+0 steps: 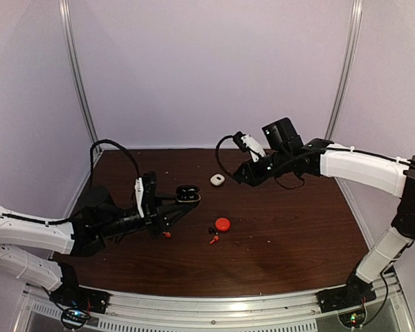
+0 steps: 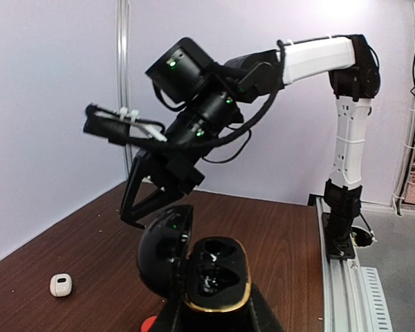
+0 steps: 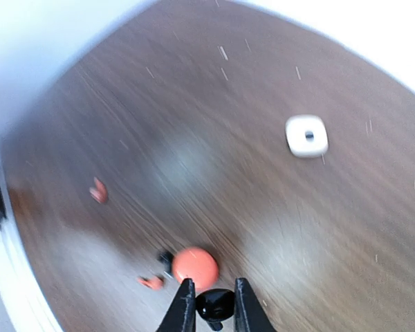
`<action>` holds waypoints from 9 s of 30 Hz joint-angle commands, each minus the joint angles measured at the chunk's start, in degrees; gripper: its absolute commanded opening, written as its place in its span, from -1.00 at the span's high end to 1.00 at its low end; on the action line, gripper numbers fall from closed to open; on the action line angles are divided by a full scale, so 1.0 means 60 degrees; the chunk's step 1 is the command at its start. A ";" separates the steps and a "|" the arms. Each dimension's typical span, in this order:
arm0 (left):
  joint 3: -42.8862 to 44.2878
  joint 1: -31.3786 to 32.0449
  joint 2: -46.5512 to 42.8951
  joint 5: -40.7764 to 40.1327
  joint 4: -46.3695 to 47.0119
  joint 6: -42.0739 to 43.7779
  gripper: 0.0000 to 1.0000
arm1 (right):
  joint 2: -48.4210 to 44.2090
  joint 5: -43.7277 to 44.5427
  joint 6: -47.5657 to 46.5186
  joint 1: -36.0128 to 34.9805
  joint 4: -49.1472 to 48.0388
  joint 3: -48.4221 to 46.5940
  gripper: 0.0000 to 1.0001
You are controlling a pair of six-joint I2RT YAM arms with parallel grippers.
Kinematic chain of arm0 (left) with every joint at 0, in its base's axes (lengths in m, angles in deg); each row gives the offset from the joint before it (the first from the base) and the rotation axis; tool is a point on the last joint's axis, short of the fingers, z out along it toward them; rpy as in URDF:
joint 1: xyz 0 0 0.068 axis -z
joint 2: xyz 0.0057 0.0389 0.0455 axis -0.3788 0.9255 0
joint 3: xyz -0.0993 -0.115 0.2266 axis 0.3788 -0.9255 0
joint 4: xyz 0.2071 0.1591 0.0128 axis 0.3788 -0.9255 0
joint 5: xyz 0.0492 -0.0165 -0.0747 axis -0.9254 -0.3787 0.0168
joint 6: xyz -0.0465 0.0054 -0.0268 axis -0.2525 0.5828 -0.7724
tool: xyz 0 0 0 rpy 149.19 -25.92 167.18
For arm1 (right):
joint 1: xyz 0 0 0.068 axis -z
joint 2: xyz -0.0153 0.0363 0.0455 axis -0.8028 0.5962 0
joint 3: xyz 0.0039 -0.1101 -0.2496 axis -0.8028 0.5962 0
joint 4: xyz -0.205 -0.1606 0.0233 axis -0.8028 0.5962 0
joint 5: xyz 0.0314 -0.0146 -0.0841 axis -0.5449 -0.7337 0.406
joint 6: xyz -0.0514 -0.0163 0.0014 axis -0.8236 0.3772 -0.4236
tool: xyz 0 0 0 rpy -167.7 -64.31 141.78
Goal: Insert the wireless bluetooth earbuds into the charging case
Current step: Place the left earbud in the left side groove of the charging case.
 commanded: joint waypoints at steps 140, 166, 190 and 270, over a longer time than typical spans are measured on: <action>-0.0427 0.0440 0.0091 -0.0581 0.3535 0.2349 1.00 | -0.0390 -0.0473 0.1218 -0.4186 -1.1164 0.2884 0.76; -0.0177 0.0439 0.0503 -0.0657 0.3789 0.1858 1.00 | -0.0707 0.0551 0.1510 -0.3974 -1.2136 0.3305 0.78; 0.0067 0.0441 0.0890 -0.0573 0.3467 0.1784 1.00 | -0.0665 0.0077 0.1490 -0.3955 -1.2356 0.2970 0.79; 0.0047 0.0083 0.0432 -0.0699 0.3569 0.1389 1.00 | -0.0525 -0.0023 0.1885 -0.3948 -1.1145 0.3589 0.50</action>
